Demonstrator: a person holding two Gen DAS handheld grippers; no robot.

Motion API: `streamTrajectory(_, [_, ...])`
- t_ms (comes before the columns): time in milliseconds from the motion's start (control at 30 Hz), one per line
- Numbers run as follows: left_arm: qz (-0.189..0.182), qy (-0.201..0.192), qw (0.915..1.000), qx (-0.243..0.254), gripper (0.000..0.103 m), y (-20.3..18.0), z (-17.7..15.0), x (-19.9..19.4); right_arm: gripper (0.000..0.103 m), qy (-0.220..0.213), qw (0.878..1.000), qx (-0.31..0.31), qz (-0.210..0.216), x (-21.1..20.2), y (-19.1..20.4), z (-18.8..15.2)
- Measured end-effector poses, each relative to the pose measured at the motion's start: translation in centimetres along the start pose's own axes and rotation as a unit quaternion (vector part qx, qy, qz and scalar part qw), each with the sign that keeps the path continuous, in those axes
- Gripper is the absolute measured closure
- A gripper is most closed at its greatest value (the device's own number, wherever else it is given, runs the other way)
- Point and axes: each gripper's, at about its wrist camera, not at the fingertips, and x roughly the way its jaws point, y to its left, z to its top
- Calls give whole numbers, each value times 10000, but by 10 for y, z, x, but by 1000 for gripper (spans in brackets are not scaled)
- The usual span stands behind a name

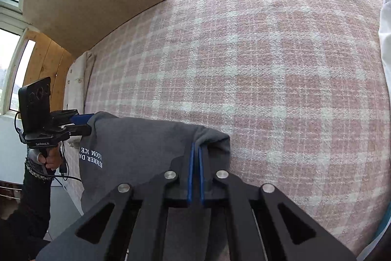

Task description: Fold clothes

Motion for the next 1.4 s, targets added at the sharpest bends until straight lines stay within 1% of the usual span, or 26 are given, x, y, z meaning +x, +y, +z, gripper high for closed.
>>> streamTrajectory(100, [7,24,10000,-77,85,0,-6,0,99,-210,9994,117,255,-24,-5,-9])
streamTrajectory(200, [-313,-101,9989,-337,86,13,-7,-12,99,11,9999,80,143,-12,-4,-12])
streamTrajectory(267, [-492,-138,9975,-491,76,20,-3,-17,96,101,9997,134,194,-6,-6,-8])
streamTrajectory(333, [-606,-88,9964,-589,69,26,7,-15,94,161,9986,382,342,-3,-14,-1])
streamTrajectory(367, [-671,16,9958,-626,68,28,12,-10,86,193,9980,476,367,-1,-17,1])
streamTrajectory(400, [-688,128,9952,-689,68,31,16,-4,83,227,9977,542,347,1,-21,3])
streamTrajectory(433, [-604,243,9954,-708,69,32,18,4,83,270,9977,553,293,5,-22,5])
streamTrajectory(467, [-517,359,9954,-726,75,33,21,12,83,297,9983,459,225,9,-19,6])
streamTrajectory(500, [-404,350,9965,-636,82,30,22,16,92,303,9989,316,172,12,-15,6])
streamTrajectory(533, [-290,337,9975,-542,86,26,23,20,100,264,9995,158,50,14,-10,6])
streamTrajectory(600, [-201,227,9981,-546,75,26,24,13,99,288,9989,-46,-368,18,-7,5])
streamTrajectory(700, [-70,60,9984,-555,77,26,26,2,99,269,9978,14,-597,16,-9,2])
streamTrajectory(733, [-98,-8,9984,-556,74,24,19,-9,98,189,9972,18,-723,10,-9,0])
streamTrajectory(767, [-128,-75,9983,-557,69,21,12,-21,94,94,9964,14,-844,2,-7,-2])
streamTrajectory(800, [-158,-136,9982,-559,65,17,1,-34,94,-18,9957,6,-927,-7,-6,-5])
streamTrajectory(833, [-164,-163,9981,-576,61,10,-12,-45,94,-112,9958,2,-908,-15,-4,-10])
streamTrajectory(900, [-242,-143,9977,-616,59,-4,-44,-60,93,-207,9974,6,-692,-30,2,-22])
streamTrajectory(967, [-245,-88,9972,-701,57,-16,-75,-67,93,-143,9990,-10,-416,-37,11,-38])
streamTrajectory(1033, [-210,-35,9965,-806,57,-25,-103,-68,92,-39,9991,-130,-413,-38,24,-56])
streamTrajectory(1100, [-217,14,9956,-913,57,-31,-123,-62,80,105,9985,-205,-487,-38,28,-75])
streamTrajectory(1167, [-227,43,9946,-1013,57,-32,-135,-52,78,248,9982,-213,-512,-36,29,-94])
streamTrajectory(1200, [-242,49,9940,-1065,59,-33,-139,-48,78,306,9982,-169,-483,-34,28,-104])
streamTrajectory(1233, [-256,-10,9938,-1080,65,-34,-141,-46,77,356,9981,-135,-478,-32,28,-113])
streamTrajectory(1267, [-271,-72,9936,-1094,87,-36,-144,-45,78,403,9978,-116,-505,-28,27,-120])
streamTrajectory(1300, [-354,-110,9928,-1142,97,-38,-145,-45,78,480,9973,-140,-545,-24,28,-128])
streamTrajectory(1400, [-268,-468,9930,-1052,96,-54,-155,-59,78,753,9942,-348,-684,-12,32,-148])
